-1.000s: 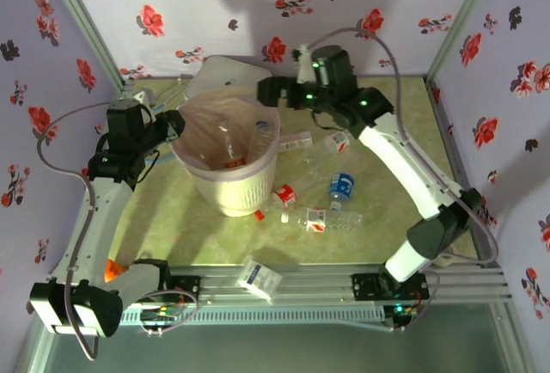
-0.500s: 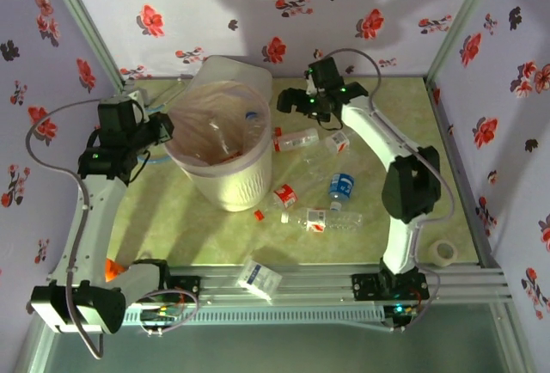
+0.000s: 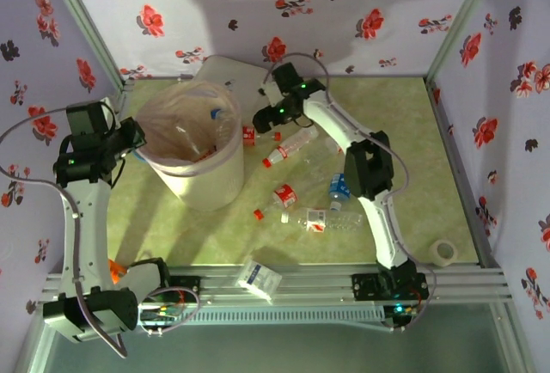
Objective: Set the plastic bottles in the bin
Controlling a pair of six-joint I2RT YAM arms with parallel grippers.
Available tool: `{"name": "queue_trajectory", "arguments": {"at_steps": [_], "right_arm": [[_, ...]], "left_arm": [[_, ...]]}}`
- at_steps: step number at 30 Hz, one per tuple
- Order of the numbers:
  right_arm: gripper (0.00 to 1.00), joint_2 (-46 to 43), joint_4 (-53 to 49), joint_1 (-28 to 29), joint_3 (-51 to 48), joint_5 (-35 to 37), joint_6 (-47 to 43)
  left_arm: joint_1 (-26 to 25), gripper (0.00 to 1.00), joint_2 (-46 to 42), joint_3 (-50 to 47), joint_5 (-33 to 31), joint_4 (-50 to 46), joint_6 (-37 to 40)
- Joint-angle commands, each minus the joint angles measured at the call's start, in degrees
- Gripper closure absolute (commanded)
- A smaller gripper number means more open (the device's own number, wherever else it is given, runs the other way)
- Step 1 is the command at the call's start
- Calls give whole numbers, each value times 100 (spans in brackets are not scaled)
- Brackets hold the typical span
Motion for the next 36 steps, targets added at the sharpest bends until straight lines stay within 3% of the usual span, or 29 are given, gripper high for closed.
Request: {"name": "queue_trajectory", "arguments": {"at_steps": [1, 10, 18, 24, 28, 36], "right_arm": [[11, 397, -477, 213, 536, 43, -555], [1, 1237, -584, 357, 1376, 28, -389], [2, 1497, -694, 421, 1497, 41, -376], [12, 1534, -654, 473, 1404, -9, -450], [30, 1478, -539, 473, 1339, -20, -425], [34, 1160, -353, 473, 1135, -218, -324]], "left_arm": [[47, 98, -79, 169, 280, -43, -33], [47, 98, -59, 130, 370, 11, -52], [47, 98, -68, 13, 481, 170, -144], [47, 98, -50, 11, 548, 229, -181], [47, 98, -76, 57, 535, 154, -132], [82, 97, -238, 303, 365, -234, 67]]}}
